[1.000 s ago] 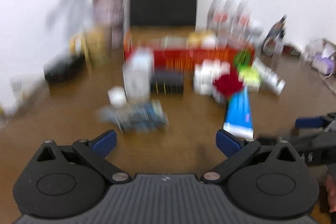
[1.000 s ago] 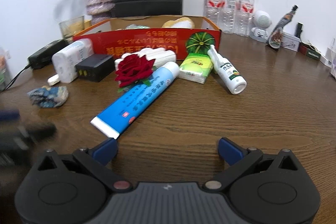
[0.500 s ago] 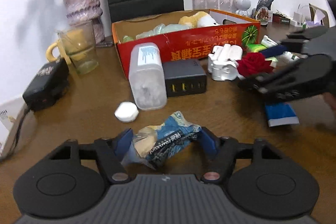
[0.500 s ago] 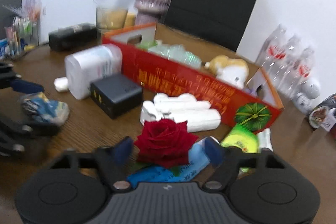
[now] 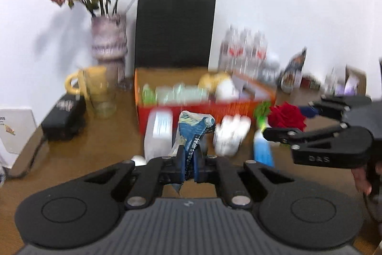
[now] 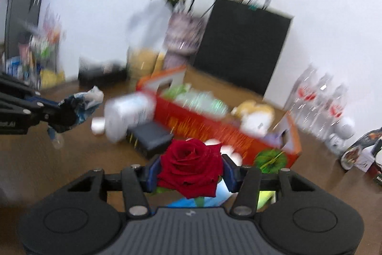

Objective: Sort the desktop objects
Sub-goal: 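Grasp the blue snack wrapper with the left gripper while the right gripper grasps the red rose, then drop the wrapper and the red rose into the cardboard box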

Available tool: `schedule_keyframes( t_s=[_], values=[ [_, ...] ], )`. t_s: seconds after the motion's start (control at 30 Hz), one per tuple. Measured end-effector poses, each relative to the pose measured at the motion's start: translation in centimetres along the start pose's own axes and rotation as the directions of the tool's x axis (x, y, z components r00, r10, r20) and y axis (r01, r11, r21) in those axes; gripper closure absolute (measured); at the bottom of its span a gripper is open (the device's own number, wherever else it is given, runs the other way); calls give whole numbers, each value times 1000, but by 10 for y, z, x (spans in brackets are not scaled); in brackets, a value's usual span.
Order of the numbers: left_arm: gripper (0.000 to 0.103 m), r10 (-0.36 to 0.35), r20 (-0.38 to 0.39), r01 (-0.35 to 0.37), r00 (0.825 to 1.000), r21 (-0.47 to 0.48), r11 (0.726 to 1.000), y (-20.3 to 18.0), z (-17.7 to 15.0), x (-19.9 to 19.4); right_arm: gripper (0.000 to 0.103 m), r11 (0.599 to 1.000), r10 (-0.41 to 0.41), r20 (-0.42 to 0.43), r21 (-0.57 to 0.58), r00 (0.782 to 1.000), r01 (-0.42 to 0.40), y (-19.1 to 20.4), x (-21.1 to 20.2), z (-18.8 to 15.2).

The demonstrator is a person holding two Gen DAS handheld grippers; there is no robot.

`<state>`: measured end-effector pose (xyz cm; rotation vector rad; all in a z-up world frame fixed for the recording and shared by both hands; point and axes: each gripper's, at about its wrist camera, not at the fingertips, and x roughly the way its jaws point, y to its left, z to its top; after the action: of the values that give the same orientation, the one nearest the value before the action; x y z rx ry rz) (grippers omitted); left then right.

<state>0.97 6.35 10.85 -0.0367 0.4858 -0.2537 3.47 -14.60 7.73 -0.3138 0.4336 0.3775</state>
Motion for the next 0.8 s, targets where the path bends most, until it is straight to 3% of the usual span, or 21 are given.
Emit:
schedule_keyframes(
  t_s=[0.1,0.2,0.27,0.37,0.47,0.57,0.67,0.8],
  values=[
    [95,14,17,-13,1000,-37,999,6,44,21,51,997,-51,60,64,997,47,-30,-10,28],
    [93,-52,-15,51,999,-91,995,19,86,66,51,978,-174,85,135,981,162,-62,1,57],
    [93,-47,-52,38,998,-172,984,32,104,103,51,959,-236,72,179,969,220,-81,19,71],
    [94,-50,-142,12,989,-261,965,47,114,155,51,943,-251,47,237,967,233,-104,48,84],
    [94,2,-231,-55,973,-223,973,48,114,191,51,934,-238,14,278,971,225,-119,79,88],
    [94,63,-273,-116,960,-183,976,50,112,213,51,934,-202,-60,289,978,211,-125,119,91],
    [94,80,-319,-135,944,-156,979,53,107,236,51,947,-118,-142,281,983,155,-120,157,89],
    [93,93,-374,-149,923,-122,981,57,93,253,51,949,8,-232,309,973,66,-115,201,78]
  ],
)
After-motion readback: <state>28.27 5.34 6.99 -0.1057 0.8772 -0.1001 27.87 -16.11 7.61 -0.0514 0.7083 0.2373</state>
